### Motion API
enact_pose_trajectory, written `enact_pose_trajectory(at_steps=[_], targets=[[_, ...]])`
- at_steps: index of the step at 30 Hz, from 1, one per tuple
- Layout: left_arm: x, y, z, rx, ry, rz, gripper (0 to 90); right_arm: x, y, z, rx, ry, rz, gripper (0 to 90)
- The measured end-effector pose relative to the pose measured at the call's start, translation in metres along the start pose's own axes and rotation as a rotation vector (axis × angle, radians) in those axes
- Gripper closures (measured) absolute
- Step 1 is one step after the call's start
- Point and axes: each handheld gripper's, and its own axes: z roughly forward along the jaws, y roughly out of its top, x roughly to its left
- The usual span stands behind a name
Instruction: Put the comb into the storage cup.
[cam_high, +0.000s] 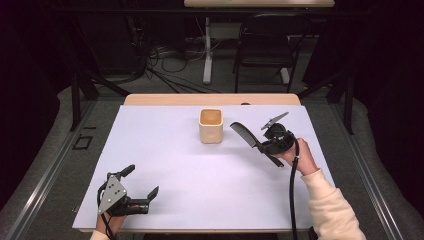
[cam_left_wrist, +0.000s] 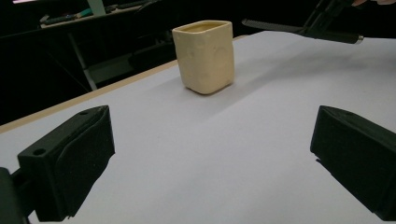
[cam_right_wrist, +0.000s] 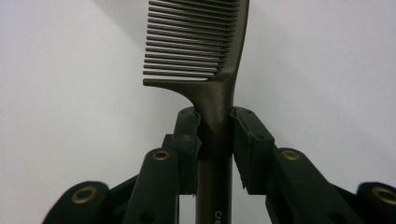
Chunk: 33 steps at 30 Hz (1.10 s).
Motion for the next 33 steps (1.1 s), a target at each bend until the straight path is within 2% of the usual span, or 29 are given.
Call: enact_pose_trajectory(at_steps=[5, 7, 10, 11, 20, 33], targets=[[0.0, 0.0, 0.0, 0.0, -0.002, 0.0, 0.0, 0.0, 0.0, -0.004, -0.051, 0.0, 0.001, 71.7], [0.0, 0.0, 0.0, -0.001, -0.001, 0.0, 0.0, 0.0, 0.001, -0.006, -0.052, 0.001, 0.007, 71.7], [0.0, 0.0, 0.0, -0.001, -0.001, 0.002, 0.0, 0.0, 0.001, -0.008, -0.074, 0.0, 0.0, 71.7], [0.0, 0.0, 0.0, -0.002, -0.002, 0.001, 0.0, 0.0, 0.001, -0.009, -0.097, 0.004, 0.002, 71.8], [-0.001, 0.0, 0.0, -0.001, -0.001, 0.005, 0.0, 0.002, 0.002, -0.014, -0.157, -0.001, 0.002, 71.8], [0.0, 0.001, 0.0, 0.001, -0.002, 0.009, 0.0, 0.007, 0.005, -0.015, -0.2, -0.006, -0.021, 71.8]])
